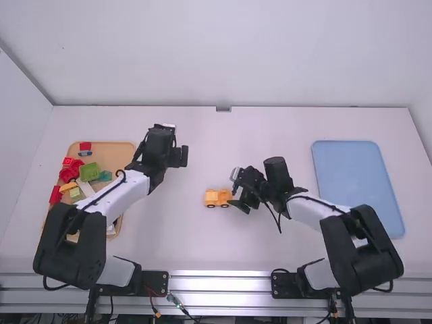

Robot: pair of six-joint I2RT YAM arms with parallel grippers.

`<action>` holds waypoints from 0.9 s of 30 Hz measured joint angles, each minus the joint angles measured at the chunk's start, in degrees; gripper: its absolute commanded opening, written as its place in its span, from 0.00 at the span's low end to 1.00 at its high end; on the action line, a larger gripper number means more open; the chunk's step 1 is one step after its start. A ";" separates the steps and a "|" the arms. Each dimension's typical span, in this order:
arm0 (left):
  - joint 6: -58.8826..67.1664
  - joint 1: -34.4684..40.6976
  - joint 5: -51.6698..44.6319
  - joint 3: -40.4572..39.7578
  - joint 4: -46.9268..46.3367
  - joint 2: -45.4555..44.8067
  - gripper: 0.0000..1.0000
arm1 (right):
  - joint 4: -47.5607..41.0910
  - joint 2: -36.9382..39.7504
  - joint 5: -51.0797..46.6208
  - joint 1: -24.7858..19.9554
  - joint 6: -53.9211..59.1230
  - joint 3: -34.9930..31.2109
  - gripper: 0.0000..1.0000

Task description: Assemble lego blocks to make yellow taxi

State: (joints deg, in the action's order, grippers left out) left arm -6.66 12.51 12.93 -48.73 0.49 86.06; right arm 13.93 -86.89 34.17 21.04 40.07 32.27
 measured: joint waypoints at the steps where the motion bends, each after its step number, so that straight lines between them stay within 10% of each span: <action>1: -1.38 -0.48 1.14 -1.20 -3.54 -0.02 0.99 | -0.07 1.01 -0.79 -0.15 0.09 0.02 0.99; 9: -15.08 -15.63 3.80 -14.84 -29.73 -0.04 0.99 | -2.27 4.63 -3.91 -3.02 -0.09 2.69 0.99; 27: -24.02 -27.63 -16.76 -15.34 -34.27 -0.07 0.99 | -0.63 4.63 -4.57 -3.85 -1.22 4.15 0.99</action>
State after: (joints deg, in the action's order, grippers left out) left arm -30.68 -15.11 -3.84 -64.07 -33.78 86.00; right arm 13.30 -82.26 29.61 17.19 38.85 36.42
